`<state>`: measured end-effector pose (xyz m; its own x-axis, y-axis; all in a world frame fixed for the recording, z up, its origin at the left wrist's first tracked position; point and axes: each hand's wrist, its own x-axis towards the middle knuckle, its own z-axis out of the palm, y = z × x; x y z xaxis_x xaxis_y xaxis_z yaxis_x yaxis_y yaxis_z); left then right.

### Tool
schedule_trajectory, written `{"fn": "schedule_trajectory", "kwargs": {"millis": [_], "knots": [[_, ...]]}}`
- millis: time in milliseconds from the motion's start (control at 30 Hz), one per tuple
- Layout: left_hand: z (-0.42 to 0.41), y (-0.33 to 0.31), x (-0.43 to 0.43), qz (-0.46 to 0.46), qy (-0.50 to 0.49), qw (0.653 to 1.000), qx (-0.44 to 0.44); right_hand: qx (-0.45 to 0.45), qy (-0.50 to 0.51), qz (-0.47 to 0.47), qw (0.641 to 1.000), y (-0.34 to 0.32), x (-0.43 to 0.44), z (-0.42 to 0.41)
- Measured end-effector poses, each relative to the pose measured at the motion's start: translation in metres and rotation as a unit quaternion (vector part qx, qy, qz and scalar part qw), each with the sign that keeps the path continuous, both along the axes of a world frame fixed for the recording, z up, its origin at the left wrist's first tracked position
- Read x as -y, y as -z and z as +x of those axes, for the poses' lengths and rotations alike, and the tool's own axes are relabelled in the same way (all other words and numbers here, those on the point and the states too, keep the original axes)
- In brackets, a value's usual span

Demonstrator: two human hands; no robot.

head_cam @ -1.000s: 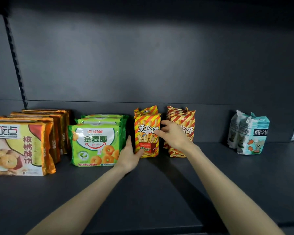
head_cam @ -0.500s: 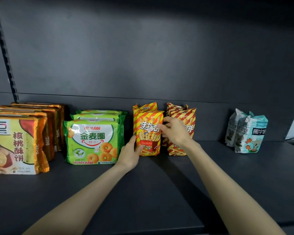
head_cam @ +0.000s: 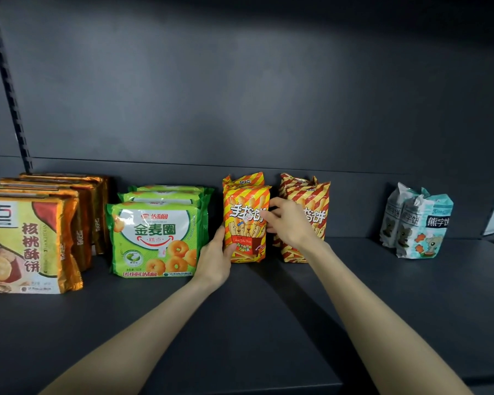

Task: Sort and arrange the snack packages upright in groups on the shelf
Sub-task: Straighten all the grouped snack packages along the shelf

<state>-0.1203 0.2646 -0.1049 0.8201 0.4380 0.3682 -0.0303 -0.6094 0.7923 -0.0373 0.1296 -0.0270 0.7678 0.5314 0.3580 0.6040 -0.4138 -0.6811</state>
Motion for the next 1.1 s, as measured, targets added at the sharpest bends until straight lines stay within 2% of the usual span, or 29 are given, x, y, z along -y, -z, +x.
{"fn": "schedule_trajectory", "kwargs": {"millis": [500, 667, 900, 1100], "knots": [[-0.014, -0.011, 0.007, 0.051, -0.046, 0.993, -0.098, 0.074, 0.071, -0.051, 0.993, -0.008, 0.002, -0.007], [-0.025, -0.020, 0.010, 0.066, -0.038, 0.989, -0.125, 0.098, 0.055, -0.089, 0.990, -0.013, 0.013, -0.012], [-0.044, -0.039, 0.019, 0.205, 0.013, 0.963, -0.176, 0.125, 0.020, -0.180, 0.975, -0.023, 0.044, -0.022], [-0.035, -0.080, 0.043, 0.269, 0.077, 0.951, -0.130, 0.153, 0.065, -0.210, 0.964, -0.052, 0.093, -0.023]]}}
